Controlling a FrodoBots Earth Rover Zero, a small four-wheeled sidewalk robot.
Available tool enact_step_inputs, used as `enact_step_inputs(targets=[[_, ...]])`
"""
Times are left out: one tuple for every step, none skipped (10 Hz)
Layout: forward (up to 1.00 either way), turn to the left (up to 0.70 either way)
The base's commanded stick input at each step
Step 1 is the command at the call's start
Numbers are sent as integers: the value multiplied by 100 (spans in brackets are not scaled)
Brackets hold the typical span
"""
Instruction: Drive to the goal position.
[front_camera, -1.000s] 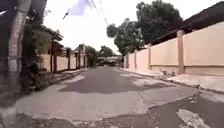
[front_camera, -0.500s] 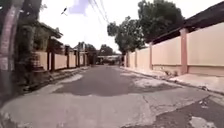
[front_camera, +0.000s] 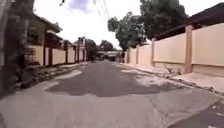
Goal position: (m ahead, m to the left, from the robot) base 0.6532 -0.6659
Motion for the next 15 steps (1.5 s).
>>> enact_step_inputs(targets=[[50, 0], [50, 0], [50, 0], [50, 0], [50, 0], [50, 0], [50, 0], [50, 0], [50, 0], [50, 0], [50, 0], [50, 0], [50, 0], [50, 0], [46, 0]])
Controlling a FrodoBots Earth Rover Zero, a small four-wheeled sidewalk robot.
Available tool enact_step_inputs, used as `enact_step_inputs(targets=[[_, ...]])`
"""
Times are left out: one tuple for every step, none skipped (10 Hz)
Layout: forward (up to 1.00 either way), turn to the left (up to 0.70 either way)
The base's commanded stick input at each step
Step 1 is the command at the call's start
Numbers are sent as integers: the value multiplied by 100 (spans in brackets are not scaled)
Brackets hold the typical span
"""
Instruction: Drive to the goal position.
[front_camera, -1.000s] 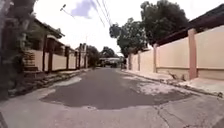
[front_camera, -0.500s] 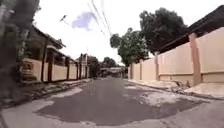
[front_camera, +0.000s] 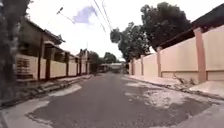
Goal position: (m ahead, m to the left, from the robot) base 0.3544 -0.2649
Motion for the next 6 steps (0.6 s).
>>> enact_step_inputs(targets=[[22, 0], [0, 0], [0, 0], [0, 0], [0, 0], [0, 0]])
